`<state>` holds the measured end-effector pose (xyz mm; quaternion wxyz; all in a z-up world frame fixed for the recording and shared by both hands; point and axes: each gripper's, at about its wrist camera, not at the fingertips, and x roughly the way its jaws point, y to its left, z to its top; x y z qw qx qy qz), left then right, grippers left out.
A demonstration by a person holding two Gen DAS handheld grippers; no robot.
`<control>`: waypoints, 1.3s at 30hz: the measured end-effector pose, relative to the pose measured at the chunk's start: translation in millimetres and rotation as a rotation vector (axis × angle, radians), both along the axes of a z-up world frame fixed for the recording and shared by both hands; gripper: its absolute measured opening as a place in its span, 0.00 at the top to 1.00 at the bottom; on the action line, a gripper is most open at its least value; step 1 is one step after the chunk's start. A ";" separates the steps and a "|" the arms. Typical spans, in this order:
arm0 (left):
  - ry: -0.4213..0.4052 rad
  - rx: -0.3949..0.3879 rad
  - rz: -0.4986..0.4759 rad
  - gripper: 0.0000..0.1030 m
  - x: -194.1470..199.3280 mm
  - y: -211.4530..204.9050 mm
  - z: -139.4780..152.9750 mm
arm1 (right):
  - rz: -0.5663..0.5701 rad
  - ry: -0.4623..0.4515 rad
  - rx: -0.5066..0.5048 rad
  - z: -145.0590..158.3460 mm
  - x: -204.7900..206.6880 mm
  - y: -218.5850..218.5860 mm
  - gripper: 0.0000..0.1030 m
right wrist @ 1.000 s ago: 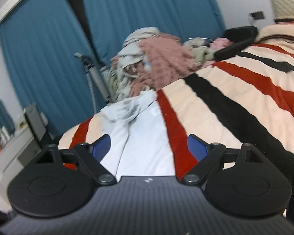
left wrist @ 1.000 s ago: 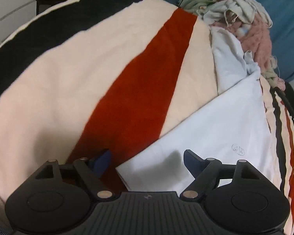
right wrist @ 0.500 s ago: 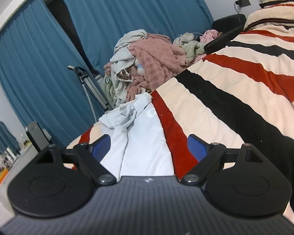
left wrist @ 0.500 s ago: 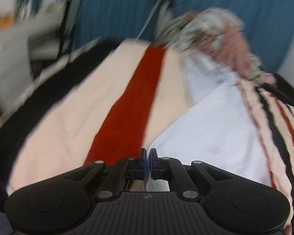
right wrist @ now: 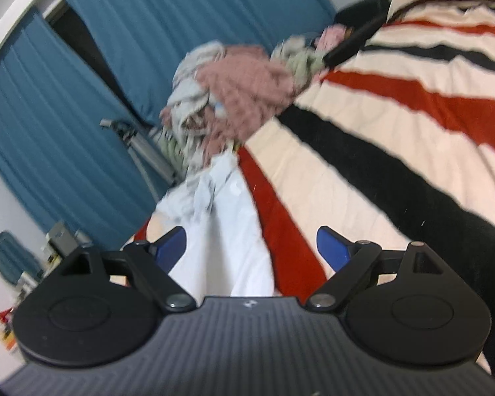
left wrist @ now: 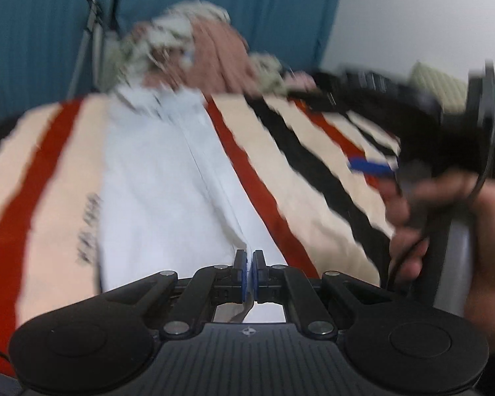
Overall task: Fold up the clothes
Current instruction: 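Grasp the hem end with the left gripper while the right gripper grasps it too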
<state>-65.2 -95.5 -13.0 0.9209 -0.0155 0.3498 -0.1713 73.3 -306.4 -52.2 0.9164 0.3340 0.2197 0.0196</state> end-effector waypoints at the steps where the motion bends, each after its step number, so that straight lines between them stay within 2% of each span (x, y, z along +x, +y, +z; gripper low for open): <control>1: 0.020 -0.012 -0.002 0.91 0.9 3.0 -2.3 | 0.022 0.015 0.009 -3.2 2.9 -1.2 0.15; 3: 0.060 -0.043 -0.004 0.83 2.7 11.0 -5.5 | 0.057 0.060 0.051 -11.7 9.8 -4.2 0.15; 5: 0.091 -0.079 -0.003 0.69 7.8 20.6 -8.2 | 0.087 0.106 0.102 -20.8 16.6 -7.2 0.15; 6: 0.099 -0.098 0.000 0.55 8.3 26.3 -7.6 | 0.100 0.121 0.127 -25.4 19.9 -7.7 0.15; 7: 0.102 -0.117 0.002 0.49 14.1 34.6 -10.8 | 0.117 0.138 0.159 -30.4 22.9 -8.1 0.15; 9: 0.088 -0.141 0.013 0.48 22.3 54.6 -10.5 | 0.161 0.176 0.243 -42.0 27.9 -9.1 0.15; 12: 0.134 -0.202 0.077 0.42 40.4 88.8 -15.9 | 0.192 0.231 0.337 -57.5 32.5 -8.7 0.15; 14: 0.190 -0.283 0.154 0.41 54.8 117.3 -23.9 | 0.190 0.250 0.362 -62.7 31.7 -7.7 0.17; 17: 0.243 -0.385 0.280 0.41 73.1 157.5 -40.2 | 0.169 0.296 0.366 -70.5 30.1 -5.3 0.27; 18: 0.265 -0.412 0.326 0.42 76.7 169.0 -47.6 | 0.160 0.313 0.365 -73.2 29.6 -4.6 0.32; 20: 0.326 -0.455 0.358 0.44 83.5 181.4 -62.3 | 0.136 0.357 0.360 -80.1 28.3 -3.3 0.35; 21: 0.357 -0.475 0.372 0.46 86.9 187.1 -69.6 | 0.125 0.377 0.354 -83.3 27.9 -2.4 0.40; 23: 0.391 -0.497 0.381 0.54 91.0 192.7 -79.6 | 0.113 0.401 0.333 -86.2 28.6 0.3 0.44; 25: 0.388 -0.493 0.367 0.74 91.7 190.5 -83.8 | 0.100 0.424 0.311 -89.1 29.3 3.1 0.44; 26: 0.391 -0.492 0.359 0.78 91.9 188.8 -85.9 | 0.094 0.434 0.301 -90.5 29.7 4.6 0.44; 28: 0.399 -0.490 0.342 0.92 92.1 185.3 -90.1 | 0.082 0.445 0.284 -93.2 29.9 7.1 0.45; 32: 0.414 -0.509 0.353 0.96 83.8 190.0 -93.2 | 0.069 0.486 0.235 -95.7 30.5 10.3 0.45; 36: 0.419 -0.516 0.362 0.96 73.4 193.1 -93.6 | 0.139 0.577 0.111 -89.9 32.3 29.7 0.66; 39: 0.419 -0.516 0.351 0.93 68.5 190.9 -95.2 | 0.190 0.610 -0.012 -81.1 27.9 48.4 0.71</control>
